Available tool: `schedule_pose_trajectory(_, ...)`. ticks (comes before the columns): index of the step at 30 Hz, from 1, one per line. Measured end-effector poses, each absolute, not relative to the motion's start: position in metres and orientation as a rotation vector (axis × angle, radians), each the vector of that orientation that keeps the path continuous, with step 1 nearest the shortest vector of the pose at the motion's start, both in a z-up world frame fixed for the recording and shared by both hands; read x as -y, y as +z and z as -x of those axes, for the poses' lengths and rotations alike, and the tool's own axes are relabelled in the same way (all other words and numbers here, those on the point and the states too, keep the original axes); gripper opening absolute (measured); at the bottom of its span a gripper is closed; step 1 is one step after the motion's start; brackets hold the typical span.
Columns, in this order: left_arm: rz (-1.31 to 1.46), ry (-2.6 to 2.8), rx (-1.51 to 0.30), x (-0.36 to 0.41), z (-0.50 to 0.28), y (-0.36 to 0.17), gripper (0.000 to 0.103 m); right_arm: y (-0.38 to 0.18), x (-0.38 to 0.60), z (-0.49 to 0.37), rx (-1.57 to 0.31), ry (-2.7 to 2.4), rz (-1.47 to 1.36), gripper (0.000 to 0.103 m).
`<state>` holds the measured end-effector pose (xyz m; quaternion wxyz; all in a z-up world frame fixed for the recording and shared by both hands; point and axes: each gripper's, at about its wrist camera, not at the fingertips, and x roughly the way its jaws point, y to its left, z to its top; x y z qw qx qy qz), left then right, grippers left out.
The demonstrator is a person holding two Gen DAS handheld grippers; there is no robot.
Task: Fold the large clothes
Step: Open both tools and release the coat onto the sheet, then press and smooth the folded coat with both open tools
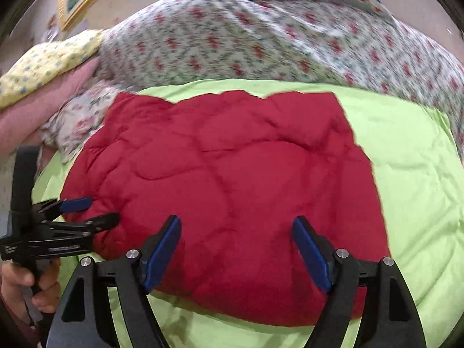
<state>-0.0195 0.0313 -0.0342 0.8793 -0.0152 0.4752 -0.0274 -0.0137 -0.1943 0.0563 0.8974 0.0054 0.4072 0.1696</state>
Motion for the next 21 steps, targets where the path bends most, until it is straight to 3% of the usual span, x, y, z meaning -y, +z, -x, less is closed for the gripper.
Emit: schedule_pose_trajectory(21,0.052,-0.042,-0.947,-0.033,0.02,-0.021,0.086,0.015,0.191,-0.031,-0.904,0.24,-0.074,0.081)
